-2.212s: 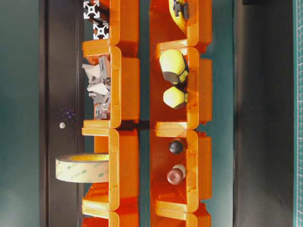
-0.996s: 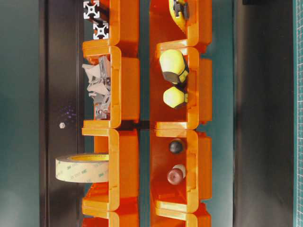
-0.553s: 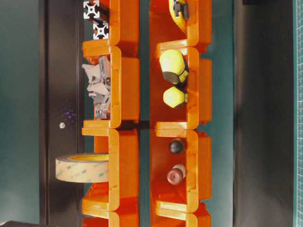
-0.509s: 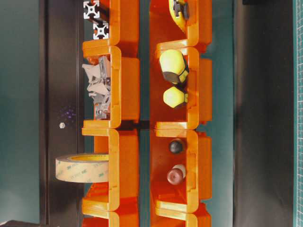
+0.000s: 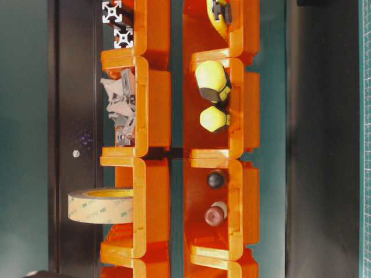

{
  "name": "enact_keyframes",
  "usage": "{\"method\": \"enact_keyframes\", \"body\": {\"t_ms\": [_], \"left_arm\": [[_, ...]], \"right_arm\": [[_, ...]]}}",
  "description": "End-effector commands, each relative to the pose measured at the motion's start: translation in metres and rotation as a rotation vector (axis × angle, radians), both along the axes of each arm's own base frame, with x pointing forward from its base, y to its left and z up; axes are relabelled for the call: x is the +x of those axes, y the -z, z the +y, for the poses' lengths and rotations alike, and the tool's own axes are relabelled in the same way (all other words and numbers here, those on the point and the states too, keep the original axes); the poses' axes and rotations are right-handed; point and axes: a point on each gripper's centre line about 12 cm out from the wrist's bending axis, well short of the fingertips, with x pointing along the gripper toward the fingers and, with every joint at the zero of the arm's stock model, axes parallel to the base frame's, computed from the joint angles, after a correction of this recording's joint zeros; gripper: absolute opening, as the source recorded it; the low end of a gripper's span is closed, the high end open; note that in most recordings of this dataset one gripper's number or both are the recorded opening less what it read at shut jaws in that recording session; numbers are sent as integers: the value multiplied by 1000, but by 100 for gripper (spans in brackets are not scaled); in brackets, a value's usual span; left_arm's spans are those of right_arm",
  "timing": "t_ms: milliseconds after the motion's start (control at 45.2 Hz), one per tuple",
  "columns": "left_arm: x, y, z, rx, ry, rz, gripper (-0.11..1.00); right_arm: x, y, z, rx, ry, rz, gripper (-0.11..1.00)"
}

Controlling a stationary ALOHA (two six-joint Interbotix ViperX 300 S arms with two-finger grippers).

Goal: Pick vinyl tape from container rack with left arm.

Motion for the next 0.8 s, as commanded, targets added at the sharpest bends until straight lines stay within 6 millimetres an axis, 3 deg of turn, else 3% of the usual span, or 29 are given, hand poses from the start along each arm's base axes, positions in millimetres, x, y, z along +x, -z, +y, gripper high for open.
{"method": "enact_keyframes", "body": {"t_ms": [0,509,619,774], "left_arm": [[-3,-1,4,8,-17,-20,78],[-4,3,9,9,-29,-16,73],[-5,3,9,13,-22,-18,60],[-9,0,12,27,1,-18,26]], "right_arm": [[2,-8,0,2,-1,-17,0],[2,-7,0,3,-1,-14,0],[2,-7,0,2,-1,-15,0],[2,-7,0,3,-1,-15,0]]}}
